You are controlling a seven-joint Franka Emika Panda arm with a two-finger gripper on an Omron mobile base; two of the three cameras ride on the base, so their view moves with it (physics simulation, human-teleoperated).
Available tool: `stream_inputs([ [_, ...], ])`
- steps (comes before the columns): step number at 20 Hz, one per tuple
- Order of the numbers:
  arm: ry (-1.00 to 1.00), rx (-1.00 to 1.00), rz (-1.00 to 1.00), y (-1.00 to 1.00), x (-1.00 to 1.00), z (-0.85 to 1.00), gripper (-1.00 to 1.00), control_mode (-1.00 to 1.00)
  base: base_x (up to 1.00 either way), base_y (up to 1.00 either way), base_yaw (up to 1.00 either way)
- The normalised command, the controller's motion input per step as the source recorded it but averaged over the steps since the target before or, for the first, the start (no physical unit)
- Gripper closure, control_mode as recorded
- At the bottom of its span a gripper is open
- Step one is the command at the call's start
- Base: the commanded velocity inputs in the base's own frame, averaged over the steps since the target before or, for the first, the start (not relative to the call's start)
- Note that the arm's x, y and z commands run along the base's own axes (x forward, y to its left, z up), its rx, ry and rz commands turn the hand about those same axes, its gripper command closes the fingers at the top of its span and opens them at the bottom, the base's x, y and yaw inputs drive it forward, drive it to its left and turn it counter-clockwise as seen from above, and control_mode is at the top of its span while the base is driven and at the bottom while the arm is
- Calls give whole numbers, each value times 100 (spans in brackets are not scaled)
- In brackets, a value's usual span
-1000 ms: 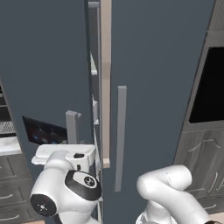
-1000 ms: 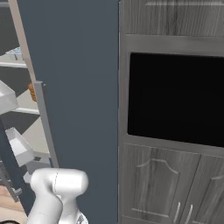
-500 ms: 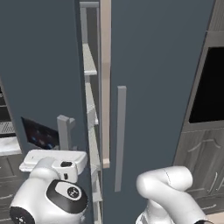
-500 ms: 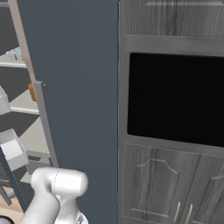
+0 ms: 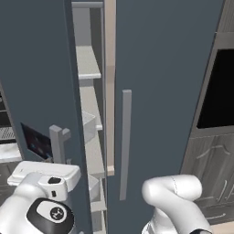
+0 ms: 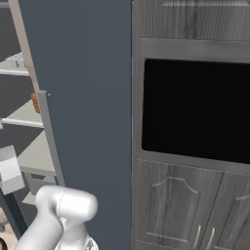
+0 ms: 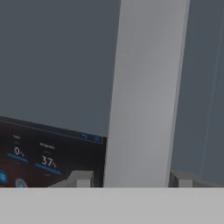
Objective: Open the freezer door, pick up the ice cube tray from the freezer, and place it on the dining counter.
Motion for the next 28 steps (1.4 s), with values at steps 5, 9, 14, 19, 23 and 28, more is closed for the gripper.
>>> stream_inputs([
  [5, 0, -5, 0, 42, -14, 0, 100, -100, 0, 0, 0],
  [9, 0, 0, 0, 5, -1, 0, 100, -100, 0, 0, 0],
  [14, 0, 0, 0, 0, 0, 0, 100, -100, 0, 0, 0],
  [19, 0, 0, 0, 0, 0, 0, 100, -100, 0, 0, 0],
  [23, 0, 0, 0, 0, 0, 0, -100, -100, 0, 0, 0],
  [28, 0, 0, 0, 0, 0, 0, -100, -100, 0, 0, 0],
])
